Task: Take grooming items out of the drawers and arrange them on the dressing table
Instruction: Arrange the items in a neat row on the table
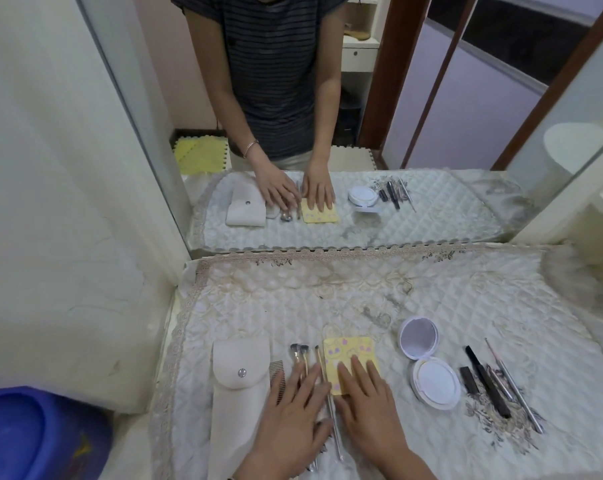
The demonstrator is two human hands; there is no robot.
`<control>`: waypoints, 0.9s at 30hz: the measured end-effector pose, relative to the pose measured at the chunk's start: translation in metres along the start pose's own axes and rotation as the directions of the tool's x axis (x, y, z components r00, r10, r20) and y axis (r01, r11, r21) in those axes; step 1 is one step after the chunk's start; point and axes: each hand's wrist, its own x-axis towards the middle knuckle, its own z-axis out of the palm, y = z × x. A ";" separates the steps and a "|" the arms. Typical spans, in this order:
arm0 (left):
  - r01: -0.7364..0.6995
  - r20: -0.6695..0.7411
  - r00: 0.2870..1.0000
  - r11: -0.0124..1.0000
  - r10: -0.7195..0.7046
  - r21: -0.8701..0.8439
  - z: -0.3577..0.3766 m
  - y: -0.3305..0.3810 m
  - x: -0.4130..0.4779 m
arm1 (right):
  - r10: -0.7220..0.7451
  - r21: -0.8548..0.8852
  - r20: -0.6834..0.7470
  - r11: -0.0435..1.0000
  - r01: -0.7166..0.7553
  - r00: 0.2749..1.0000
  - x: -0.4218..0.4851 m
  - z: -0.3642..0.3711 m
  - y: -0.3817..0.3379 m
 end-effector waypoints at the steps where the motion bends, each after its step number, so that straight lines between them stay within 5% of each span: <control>1: -0.010 -0.004 1.000 1.000 0.010 -0.012 0.002 0.002 -0.001 | -0.023 0.021 -0.010 0.999 0.024 1.000 -0.004 0.000 0.000; 12: 0.006 -0.032 0.999 0.999 -0.007 -0.050 0.003 0.001 0.000 | -0.002 0.024 -0.049 1.000 0.004 0.999 -0.010 0.000 0.001; 27: 0.007 -0.009 1.000 0.999 -0.007 -0.033 -0.002 -0.003 -0.002 | -0.056 0.262 0.066 0.964 0.037 0.996 -0.009 -0.021 0.003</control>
